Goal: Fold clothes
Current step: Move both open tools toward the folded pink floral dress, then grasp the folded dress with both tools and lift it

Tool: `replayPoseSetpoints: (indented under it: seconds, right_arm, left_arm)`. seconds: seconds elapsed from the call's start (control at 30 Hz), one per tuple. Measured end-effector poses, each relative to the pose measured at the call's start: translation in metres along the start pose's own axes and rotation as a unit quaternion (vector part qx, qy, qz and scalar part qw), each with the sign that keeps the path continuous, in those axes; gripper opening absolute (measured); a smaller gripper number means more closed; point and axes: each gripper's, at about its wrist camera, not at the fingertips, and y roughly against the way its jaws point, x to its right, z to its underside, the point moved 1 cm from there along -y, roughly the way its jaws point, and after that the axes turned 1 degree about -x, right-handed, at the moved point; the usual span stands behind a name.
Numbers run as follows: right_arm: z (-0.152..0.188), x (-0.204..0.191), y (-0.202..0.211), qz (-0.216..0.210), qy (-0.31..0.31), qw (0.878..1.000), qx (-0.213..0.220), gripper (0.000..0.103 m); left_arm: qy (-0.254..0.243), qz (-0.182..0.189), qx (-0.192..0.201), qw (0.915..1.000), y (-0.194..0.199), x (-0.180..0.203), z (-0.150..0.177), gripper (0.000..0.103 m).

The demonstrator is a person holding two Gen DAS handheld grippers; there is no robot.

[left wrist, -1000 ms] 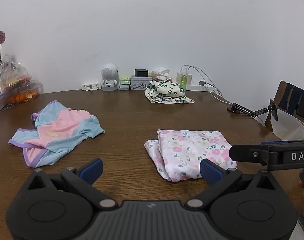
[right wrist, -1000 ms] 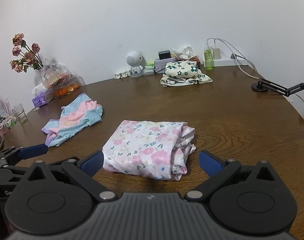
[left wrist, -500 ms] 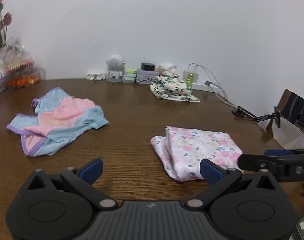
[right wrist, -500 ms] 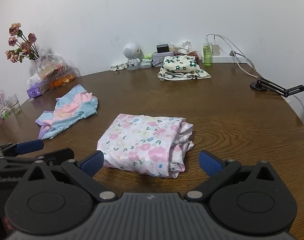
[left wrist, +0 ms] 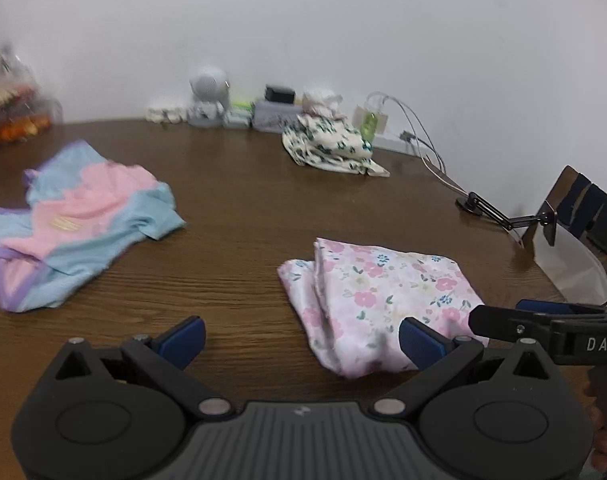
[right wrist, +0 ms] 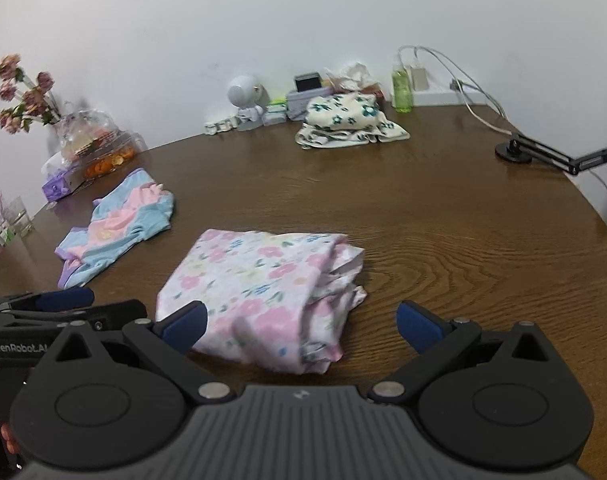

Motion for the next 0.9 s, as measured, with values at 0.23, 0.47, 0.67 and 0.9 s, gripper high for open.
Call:
replayPoseSetpoints:
  seconds: [0.23, 0.47, 0.67, 0.9]
  right_arm:
    - [-0.008, 0.016, -0.025, -0.024, -0.029, 0.999, -0.017, 0.102]
    - [-0.008, 0.026, -0.046, -0.048, -0.057, 0.996, -0.041, 0.086]
    - [-0.009, 0.031, -0.052, -0.066, -0.071, 0.995, -0.037, 0.080]
    - [-0.011, 0.033, -0.056, -0.091, -0.075, 0.992, -0.042, 0.061]
  left_arm:
    - [0.014, 0.022, -0.037, 0.9990, -0.038, 0.000, -0.015, 0.098]
    - [0.028, 0.046, -0.069, 0.9961, -0.062, -0.004, -0.023, 0.085]
    - [0.025, 0.073, -0.076, 0.9941, -0.071, -0.004, -0.028, 0.069]
    - [0.037, 0.115, -0.092, 0.9883, -0.078, -0.006, -0.031, 0.048]
